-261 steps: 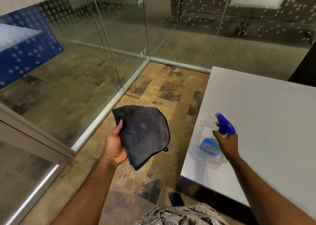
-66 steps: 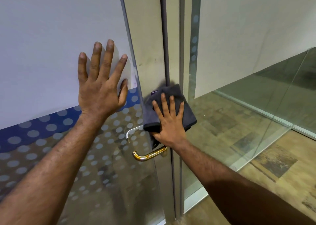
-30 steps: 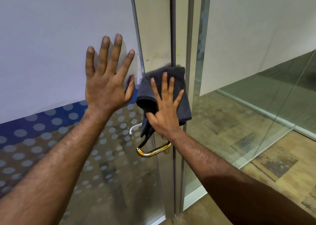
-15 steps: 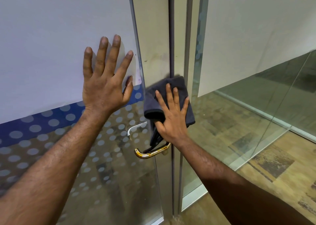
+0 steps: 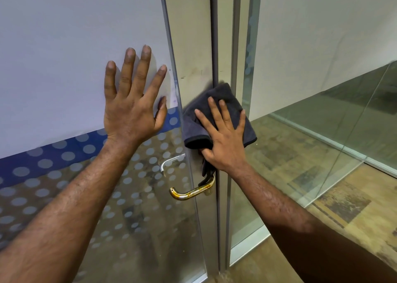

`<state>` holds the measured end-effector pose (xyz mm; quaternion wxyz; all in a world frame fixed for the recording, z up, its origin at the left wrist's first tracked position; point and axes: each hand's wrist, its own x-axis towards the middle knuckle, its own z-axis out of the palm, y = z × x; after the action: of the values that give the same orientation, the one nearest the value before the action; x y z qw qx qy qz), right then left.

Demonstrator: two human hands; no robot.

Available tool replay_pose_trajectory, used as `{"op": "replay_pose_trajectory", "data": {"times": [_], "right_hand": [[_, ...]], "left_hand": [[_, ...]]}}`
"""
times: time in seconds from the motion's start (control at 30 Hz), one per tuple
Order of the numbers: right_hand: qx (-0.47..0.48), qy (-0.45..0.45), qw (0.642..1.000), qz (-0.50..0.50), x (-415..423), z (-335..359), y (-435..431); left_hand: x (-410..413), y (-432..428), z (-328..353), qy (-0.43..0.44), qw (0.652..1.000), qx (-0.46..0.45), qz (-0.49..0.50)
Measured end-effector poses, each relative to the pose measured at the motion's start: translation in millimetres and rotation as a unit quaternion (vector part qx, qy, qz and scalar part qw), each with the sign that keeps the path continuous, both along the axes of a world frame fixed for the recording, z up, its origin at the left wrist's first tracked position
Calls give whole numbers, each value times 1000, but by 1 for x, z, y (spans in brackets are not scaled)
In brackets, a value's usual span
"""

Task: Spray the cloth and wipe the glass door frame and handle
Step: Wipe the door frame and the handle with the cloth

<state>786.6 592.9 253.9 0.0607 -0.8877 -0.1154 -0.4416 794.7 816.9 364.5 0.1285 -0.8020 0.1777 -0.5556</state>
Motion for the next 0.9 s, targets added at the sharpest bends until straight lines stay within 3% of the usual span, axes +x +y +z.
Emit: {"op": "replay_pose_trajectory", "data": {"times": [0.23,0.4,0.5,0.8,0.9], "right_hand": [[100,-8,994,50,6,26,24],[12,-7,998,67,0,5,15],[-21,9,1000,22,-5,-12,-6],[94,-28,995,28,13,29,28],[59,-27,997,30,12,15,31]], "left_hand": [[1,-1,0,-11,1000,0,2],[4,-14,-7,-24,999,-38,0],[7,-21,-14,-30,998,-48,4],[9,-19,-17,-23,999,-41,18],[9,-18,-16,-26,999,-43,18]]}}
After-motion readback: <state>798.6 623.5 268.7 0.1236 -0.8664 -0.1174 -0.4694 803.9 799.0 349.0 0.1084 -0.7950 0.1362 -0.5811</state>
